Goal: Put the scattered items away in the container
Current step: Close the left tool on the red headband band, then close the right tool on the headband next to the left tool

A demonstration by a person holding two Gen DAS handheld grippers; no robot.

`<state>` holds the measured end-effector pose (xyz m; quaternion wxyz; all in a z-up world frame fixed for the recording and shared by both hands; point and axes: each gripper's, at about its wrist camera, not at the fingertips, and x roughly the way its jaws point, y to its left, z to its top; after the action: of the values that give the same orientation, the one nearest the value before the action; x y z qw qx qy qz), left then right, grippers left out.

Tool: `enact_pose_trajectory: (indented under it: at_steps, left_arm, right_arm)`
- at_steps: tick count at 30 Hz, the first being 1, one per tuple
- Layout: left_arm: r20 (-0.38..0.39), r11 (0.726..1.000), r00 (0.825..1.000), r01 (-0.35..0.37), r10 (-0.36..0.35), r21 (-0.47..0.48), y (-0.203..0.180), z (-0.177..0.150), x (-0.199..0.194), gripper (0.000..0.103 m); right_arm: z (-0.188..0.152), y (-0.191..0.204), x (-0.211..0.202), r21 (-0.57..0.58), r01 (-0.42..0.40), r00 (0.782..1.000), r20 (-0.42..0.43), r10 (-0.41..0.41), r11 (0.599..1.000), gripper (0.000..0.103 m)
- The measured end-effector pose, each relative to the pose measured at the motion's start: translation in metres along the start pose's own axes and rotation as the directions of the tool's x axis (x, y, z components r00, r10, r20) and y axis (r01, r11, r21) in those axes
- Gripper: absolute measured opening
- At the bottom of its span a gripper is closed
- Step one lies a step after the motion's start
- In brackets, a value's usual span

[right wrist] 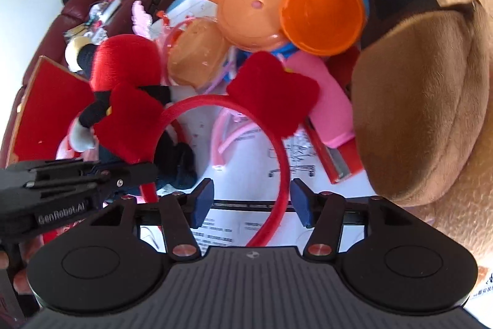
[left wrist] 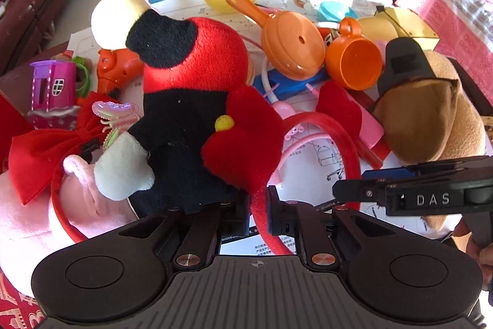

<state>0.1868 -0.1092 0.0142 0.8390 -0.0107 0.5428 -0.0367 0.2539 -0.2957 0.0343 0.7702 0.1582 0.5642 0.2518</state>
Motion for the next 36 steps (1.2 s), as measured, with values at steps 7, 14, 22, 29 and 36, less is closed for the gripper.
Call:
enact_pose_trajectory:
  at_steps: [7,14,22,29,36]
  left_arm:
    - [-0.008,1.0,1.0,-0.027,0.027,0.002,-0.007,-0.009,0.012,0.033]
    - [-0.004,0.995,0.996,-0.094,0.094,-0.043,-0.015,-0.019,0.027,0.027]
    - [0.011,0.991,0.991,-0.133,0.133,0.001,-0.022,-0.023,0.027,0.019]
    - [-0.008,0.987,0.988,-0.155,0.155,-0.035,-0.019,-0.018,0.032,0.023]
    - [-0.016,0.985,0.985,-0.174,0.173,-0.011,-0.024,-0.02,0.027,0.005]
  right_arm:
    - [0.0,-0.007,0.004,0.019,0.033,0.999,0.012,-0.033,0.999,0.042]
    - [0.0,-0.009,0.012,0.022,0.041,0.999,-0.001,-0.041,0.999,0.036]
    - [0.006,-0.008,0.014,-0.002,0.051,0.998,0.033,-0.051,0.999,0.027]
    - [0.002,-0.011,0.018,0.002,0.057,0.998,0.032,-0.057,0.998,0.011]
    - [-0.001,-0.011,0.017,-0.006,0.054,0.998,0.032,-0.054,0.999,0.008]
